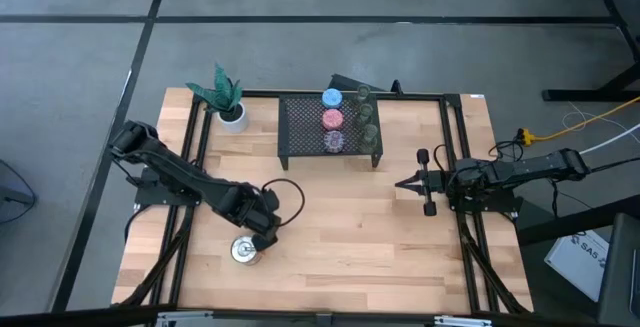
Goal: Pick & Place candle stick holders
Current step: Put the top scented candle can on the shelf
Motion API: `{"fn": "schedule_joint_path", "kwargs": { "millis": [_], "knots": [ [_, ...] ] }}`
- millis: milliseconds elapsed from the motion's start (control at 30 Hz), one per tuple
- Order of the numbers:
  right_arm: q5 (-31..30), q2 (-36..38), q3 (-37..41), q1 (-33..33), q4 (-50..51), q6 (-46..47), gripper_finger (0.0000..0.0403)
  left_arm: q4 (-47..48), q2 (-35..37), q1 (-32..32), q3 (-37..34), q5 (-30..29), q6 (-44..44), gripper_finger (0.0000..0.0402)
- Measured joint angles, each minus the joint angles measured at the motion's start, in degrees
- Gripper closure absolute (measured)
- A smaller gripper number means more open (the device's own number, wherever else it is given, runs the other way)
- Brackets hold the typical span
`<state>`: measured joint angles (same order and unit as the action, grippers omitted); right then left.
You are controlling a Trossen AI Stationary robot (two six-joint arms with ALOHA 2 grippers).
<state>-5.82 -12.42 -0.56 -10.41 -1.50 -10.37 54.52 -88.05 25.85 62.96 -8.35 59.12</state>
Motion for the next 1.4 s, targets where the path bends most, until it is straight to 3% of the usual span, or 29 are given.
{"fn": "schedule_joint_path", "kwargs": {
  "millis": [400,533,933,1267,1400],
  "knots": [
    [0.02,0.02,0.00,-0.02,0.00,0.00,0.0400,7.69,-1.03,-0.04,-0.07,-4.06,-5.88,0.0113],
    [0.00,0.01,0.00,-0.02,0.00,0.00,0.0400,6.45,-1.05,-1.86,-0.70,-4.09,-12.13,0.0143],
    [0.00,0.02,0.00,-0.02,0.00,0.00,0.0400,-11.11,-1.13,-9.19,-1.98,-3.15,-38.84,0.0208],
    [0.00,0.01,-0.02,-0.02,0.00,0.00,0.0400,-28.23,-1.29,-13.39,-2.12,2.89,-56.40,0.0224],
    [0.00,0.01,-0.01,-0.01,0.00,0.00,0.0400,-31.02,-1.12,-13.64,-2.08,3.90,-60.11,0.0221]
  ]
}}
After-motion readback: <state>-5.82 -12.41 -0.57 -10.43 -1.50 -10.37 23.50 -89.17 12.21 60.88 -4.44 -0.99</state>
